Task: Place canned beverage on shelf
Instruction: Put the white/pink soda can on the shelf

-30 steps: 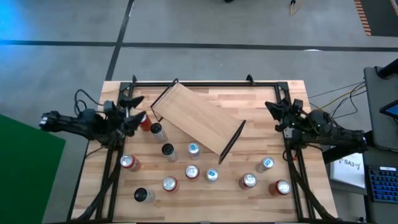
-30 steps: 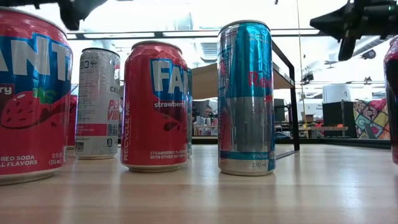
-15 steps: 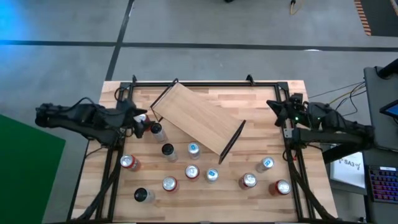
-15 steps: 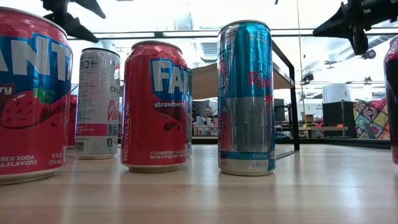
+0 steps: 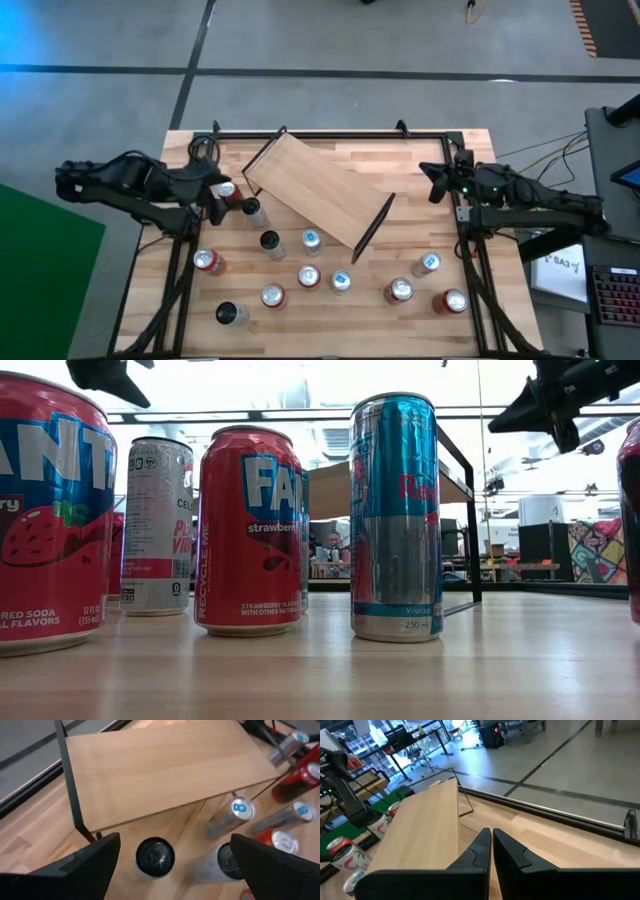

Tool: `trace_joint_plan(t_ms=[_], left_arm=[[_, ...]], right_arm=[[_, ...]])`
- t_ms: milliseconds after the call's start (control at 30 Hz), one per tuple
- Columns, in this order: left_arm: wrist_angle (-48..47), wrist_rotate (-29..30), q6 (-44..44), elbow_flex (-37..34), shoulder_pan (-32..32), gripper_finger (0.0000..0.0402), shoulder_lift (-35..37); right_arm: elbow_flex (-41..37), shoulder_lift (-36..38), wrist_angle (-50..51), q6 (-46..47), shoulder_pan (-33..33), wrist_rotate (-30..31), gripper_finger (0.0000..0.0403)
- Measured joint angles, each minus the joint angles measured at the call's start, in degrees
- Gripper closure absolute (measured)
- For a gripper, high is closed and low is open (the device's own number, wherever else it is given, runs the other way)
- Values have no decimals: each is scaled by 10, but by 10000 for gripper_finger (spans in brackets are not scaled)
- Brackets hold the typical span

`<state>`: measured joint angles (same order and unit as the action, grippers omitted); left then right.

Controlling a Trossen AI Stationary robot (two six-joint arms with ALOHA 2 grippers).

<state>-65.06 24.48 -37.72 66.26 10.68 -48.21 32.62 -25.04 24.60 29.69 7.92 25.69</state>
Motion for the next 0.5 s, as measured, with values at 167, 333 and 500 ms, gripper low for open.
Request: trace_joint_plan(t_ms=[167, 333, 500], left_arm=[[5, 3, 9, -16, 0, 36, -2], [20, 4, 10, -18, 0, 36, -24], [34, -1, 20, -19, 0, 36, -49]], right_arm=[[0, -10, 0, 3, 0, 0, 394], [0, -14, 0, 3, 0, 0, 394], [0, -14, 0, 3, 0, -1, 394]])
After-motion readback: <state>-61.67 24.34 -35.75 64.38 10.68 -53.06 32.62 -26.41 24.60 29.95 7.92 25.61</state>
